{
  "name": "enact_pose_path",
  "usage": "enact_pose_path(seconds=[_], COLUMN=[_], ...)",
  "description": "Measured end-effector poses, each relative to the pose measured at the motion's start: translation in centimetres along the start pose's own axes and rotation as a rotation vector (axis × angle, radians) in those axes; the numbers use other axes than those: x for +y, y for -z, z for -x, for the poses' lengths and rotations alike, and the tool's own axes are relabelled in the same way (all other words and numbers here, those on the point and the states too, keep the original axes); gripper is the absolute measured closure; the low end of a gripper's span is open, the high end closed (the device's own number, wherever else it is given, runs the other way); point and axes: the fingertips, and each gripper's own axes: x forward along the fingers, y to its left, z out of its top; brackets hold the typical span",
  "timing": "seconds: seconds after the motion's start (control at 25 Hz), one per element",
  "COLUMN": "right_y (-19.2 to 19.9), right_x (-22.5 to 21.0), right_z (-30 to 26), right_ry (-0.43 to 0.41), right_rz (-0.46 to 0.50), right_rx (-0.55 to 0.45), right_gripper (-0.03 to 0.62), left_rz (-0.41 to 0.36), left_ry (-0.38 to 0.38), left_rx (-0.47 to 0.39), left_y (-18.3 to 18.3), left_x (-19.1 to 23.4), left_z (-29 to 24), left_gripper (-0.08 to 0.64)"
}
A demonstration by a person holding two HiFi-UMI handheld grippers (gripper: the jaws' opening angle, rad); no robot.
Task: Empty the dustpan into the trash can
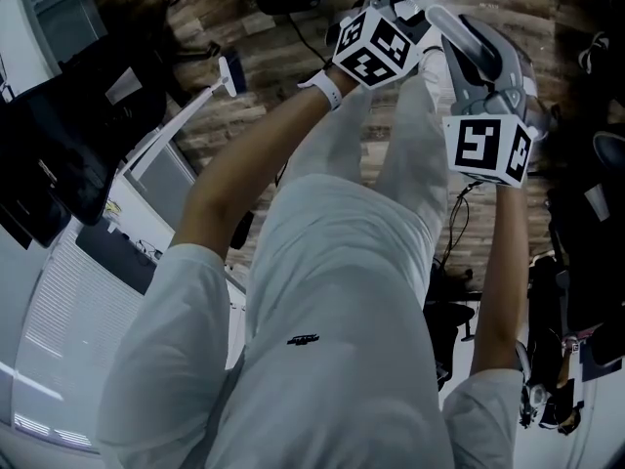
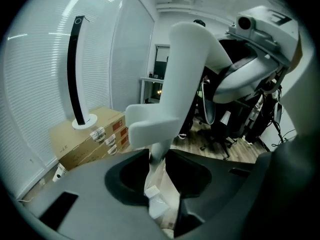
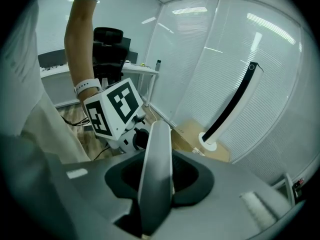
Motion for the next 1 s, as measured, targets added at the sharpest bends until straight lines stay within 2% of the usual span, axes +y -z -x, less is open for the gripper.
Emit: enact_pose_path(seconds=[0.16, 0.36, 0.56, 0.68, 0.8, 1.0], right_y=[0.3, 0.4, -0.3, -0.7, -1.2, -3.1], right_x=[0.4, 1.1, 1.3, 1.8, 2.0, 1.3], right_z=[-0.1, 0.2, 0.5, 1.1, 1.5, 3.2], right_ry=[-0.009, -0.044, -0.096, -0.127, -0.134, -0.094], right_rz=[-0.021, 0.034, -0.119, -0.146, -0.144, -0.193], right_rx=[-0.008, 0.01, -0.046, -0.061, -0.072, -0.109], right_gripper=[0.466, 0.456, 0.447, 0.387, 0.275, 0.273], left_rz=[0.04, 0.064, 0.096, 0.094, 0.112, 0.149], left_ry=[0.008, 0.012, 0.018, 0.021, 0.016, -0.025], left_rx=[0.003, 0.006, 0.022, 0.02, 0.025, -0.007], left_y=[0.6, 0.9, 1.9, 1.9, 1.8, 0.5], left_x=[0.0, -0.5, -0.6, -0.9, -1.0, -0.6], left_z=[0.0, 0.4, 1.9, 3.0, 3.6, 5.7], left_gripper=[0.431, 0.414, 0.382, 0.382, 0.382, 0.382])
